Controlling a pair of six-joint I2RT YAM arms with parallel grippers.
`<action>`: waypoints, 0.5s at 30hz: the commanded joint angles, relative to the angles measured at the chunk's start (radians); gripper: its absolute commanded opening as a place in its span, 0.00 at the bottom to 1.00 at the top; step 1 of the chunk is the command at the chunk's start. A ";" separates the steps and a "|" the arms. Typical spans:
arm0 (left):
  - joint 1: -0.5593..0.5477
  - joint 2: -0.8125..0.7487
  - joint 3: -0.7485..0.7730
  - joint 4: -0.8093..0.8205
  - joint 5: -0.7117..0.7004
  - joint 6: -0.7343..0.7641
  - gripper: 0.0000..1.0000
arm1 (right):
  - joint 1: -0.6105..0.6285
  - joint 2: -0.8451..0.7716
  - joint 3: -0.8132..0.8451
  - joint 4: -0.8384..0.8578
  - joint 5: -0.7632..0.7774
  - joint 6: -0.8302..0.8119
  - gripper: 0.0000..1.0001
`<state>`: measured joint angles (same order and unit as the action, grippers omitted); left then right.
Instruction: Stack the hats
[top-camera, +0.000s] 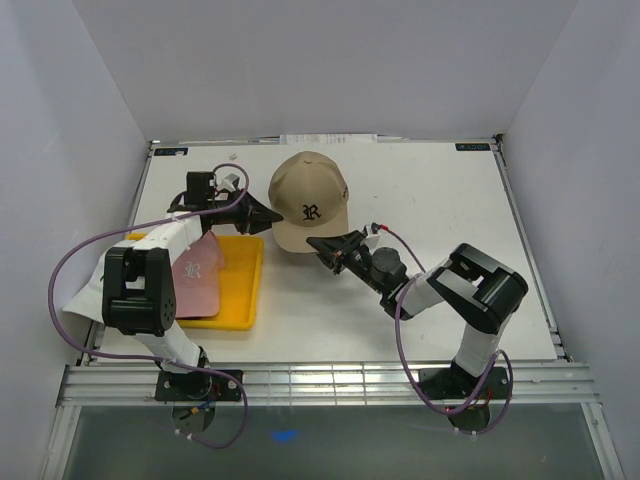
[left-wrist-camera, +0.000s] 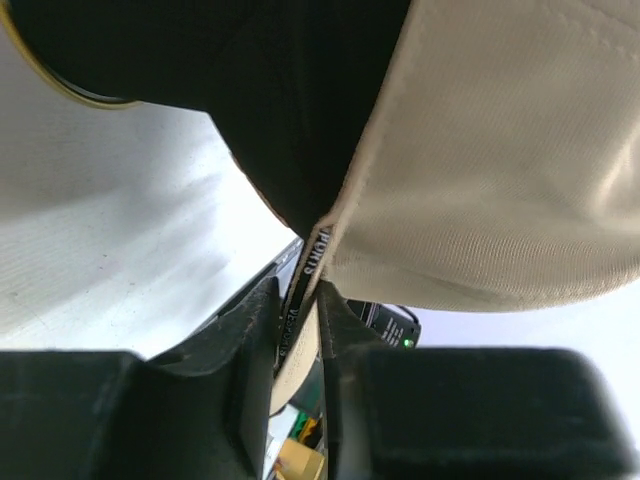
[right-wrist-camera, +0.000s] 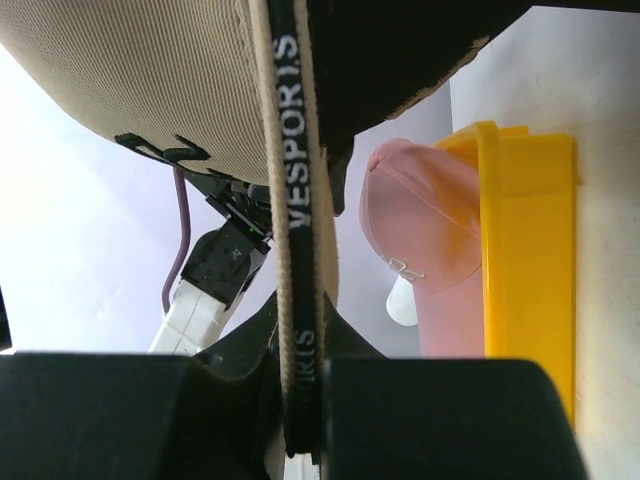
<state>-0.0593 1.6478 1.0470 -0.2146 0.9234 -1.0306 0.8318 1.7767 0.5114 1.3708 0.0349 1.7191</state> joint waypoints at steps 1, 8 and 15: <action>0.053 -0.003 0.053 0.021 -0.152 0.033 0.32 | 0.013 0.027 -0.060 0.033 -0.040 -0.006 0.08; 0.053 -0.014 0.051 0.001 -0.163 0.058 0.48 | 0.012 0.044 -0.073 0.053 -0.040 -0.006 0.08; 0.056 -0.031 0.068 -0.019 -0.163 0.072 0.51 | 0.012 0.056 -0.054 0.042 -0.040 -0.016 0.08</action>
<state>-0.0021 1.6485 1.0729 -0.2295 0.7670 -0.9833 0.8318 1.8000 0.4606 1.4052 0.0227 1.7161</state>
